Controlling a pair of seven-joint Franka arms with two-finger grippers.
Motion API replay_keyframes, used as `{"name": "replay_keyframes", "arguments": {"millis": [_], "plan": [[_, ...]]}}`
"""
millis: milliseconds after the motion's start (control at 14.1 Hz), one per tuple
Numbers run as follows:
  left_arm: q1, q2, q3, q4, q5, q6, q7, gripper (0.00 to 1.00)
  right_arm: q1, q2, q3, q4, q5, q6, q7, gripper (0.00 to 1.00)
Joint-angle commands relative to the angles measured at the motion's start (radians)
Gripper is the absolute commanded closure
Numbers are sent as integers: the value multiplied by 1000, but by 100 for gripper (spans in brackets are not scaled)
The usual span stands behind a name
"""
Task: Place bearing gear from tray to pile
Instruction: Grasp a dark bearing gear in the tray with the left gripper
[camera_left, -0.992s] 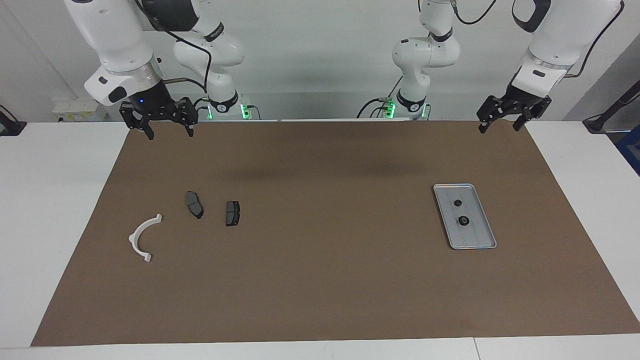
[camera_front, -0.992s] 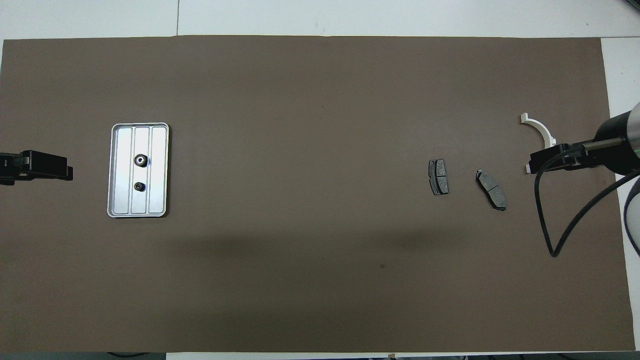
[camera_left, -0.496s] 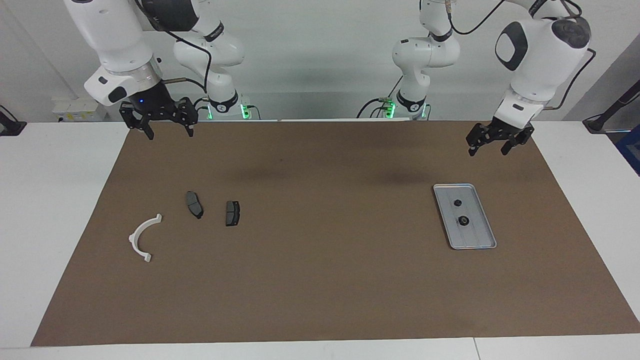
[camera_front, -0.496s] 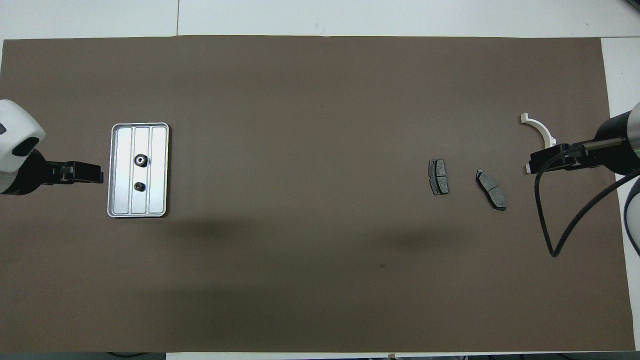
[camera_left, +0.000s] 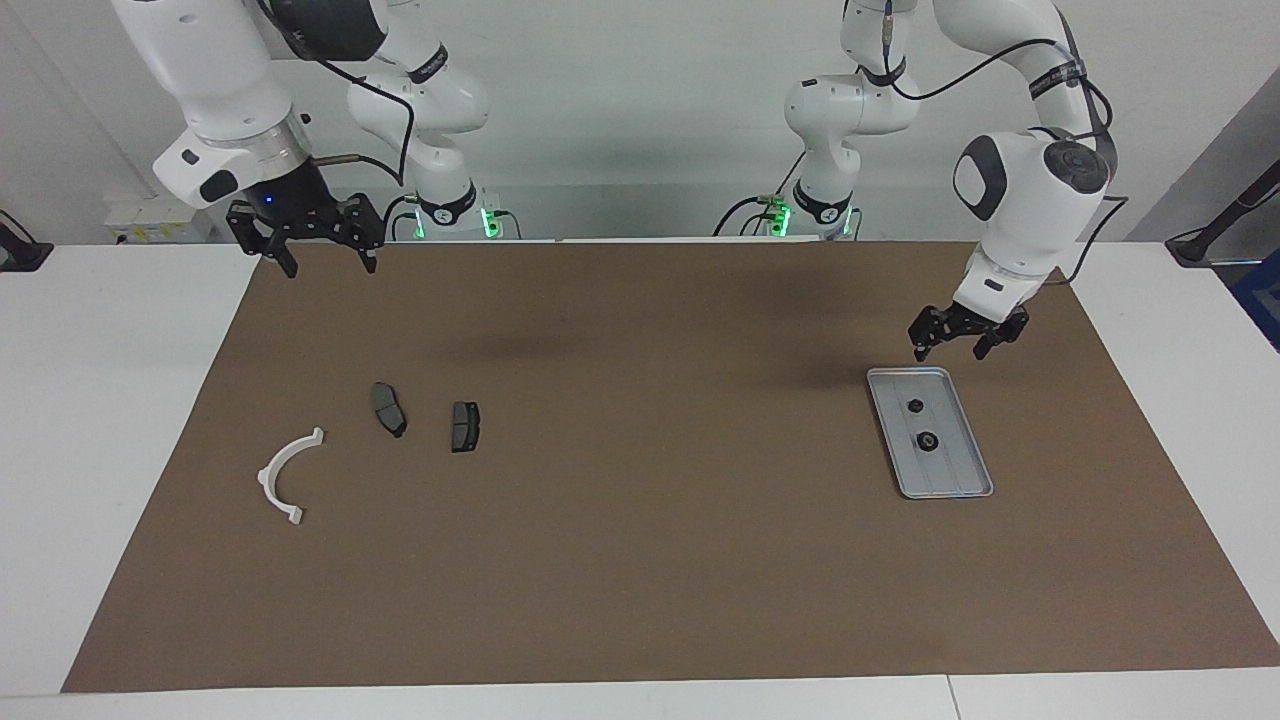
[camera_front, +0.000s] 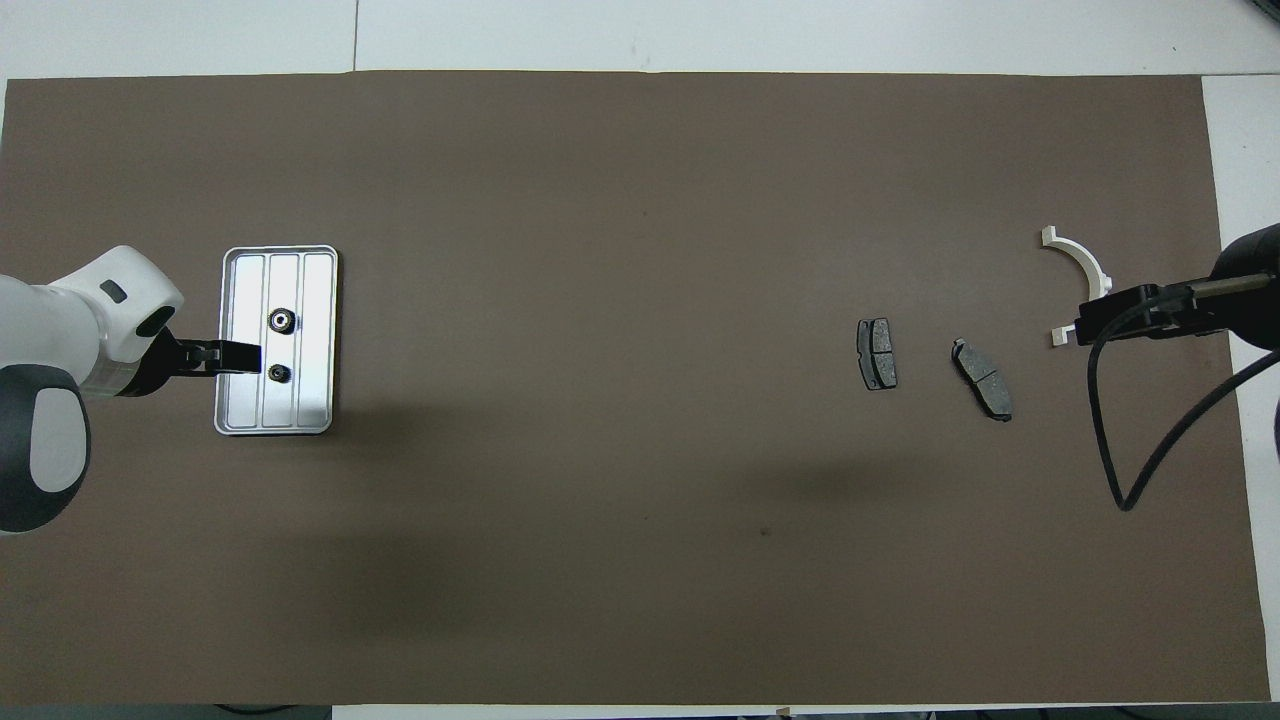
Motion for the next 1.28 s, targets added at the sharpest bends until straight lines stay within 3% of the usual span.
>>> {"name": "replay_keyframes", "arguments": {"millis": [0,921,1204], "plan": [[22,1,-5,-37,-8,68,35,0,-9,-24,5,-21,3,-3,15,0],[14,133,-5,-69,-8,177,46,0,-6,-24,5,-24,2,8,11,0],[13,162,-5,-71,-8,208,46,0,-2,-36,5,-73,2,87,11,0]]}}
